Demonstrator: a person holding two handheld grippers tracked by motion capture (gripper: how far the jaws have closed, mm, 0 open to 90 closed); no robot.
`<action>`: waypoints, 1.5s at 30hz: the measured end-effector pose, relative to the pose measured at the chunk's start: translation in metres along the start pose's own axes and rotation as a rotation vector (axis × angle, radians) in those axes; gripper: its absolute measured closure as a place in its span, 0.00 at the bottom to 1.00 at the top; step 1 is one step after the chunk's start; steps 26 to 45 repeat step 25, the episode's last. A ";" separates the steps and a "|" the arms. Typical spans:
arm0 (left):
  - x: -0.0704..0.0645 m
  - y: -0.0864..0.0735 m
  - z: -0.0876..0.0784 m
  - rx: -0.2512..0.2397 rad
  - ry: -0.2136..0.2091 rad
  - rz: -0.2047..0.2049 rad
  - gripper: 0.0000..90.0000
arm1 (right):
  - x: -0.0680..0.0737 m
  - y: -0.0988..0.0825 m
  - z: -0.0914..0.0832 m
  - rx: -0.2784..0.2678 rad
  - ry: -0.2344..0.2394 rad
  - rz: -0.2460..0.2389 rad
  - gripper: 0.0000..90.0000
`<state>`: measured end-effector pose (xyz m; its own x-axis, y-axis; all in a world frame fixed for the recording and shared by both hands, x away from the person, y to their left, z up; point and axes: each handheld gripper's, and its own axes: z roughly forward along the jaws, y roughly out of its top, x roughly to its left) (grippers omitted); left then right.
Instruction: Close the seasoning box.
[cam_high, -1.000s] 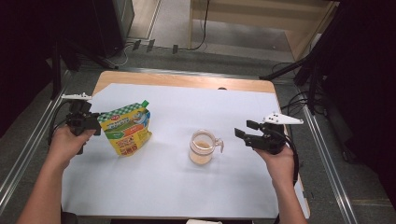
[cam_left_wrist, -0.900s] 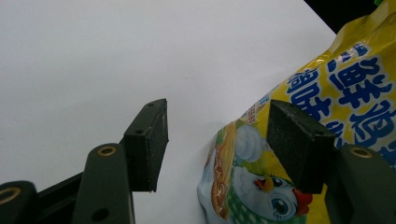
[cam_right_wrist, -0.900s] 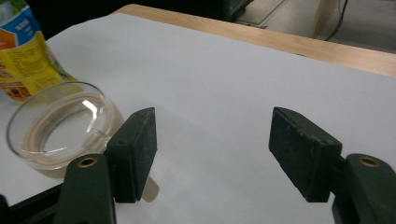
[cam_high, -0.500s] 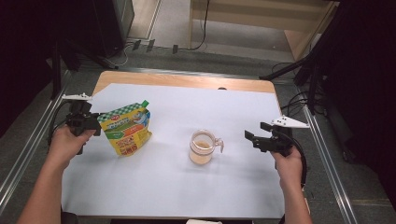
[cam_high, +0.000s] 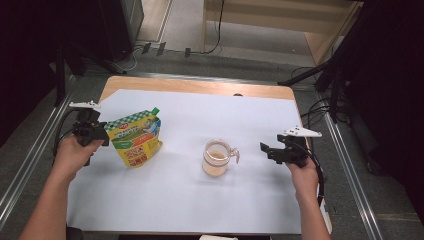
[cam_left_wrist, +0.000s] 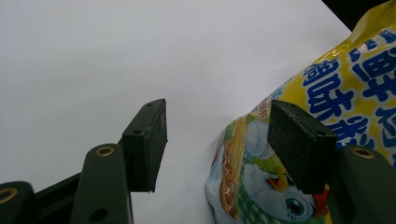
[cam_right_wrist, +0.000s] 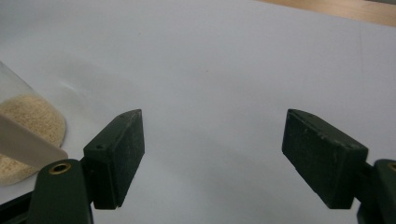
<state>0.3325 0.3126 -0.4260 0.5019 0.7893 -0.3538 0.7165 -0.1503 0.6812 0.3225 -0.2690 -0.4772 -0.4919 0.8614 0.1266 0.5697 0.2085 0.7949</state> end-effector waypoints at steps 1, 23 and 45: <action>0.000 0.000 0.000 0.003 0.001 0.001 0.43 | 0.000 0.000 0.002 0.004 0.000 -0.002 0.24; 0.001 -0.002 0.005 0.024 -0.007 -0.001 0.42 | -0.002 0.000 0.004 0.009 -0.012 0.013 0.25; 0.002 -0.002 0.005 0.024 -0.008 -0.006 0.42 | -0.002 0.000 0.004 0.009 -0.011 0.013 0.25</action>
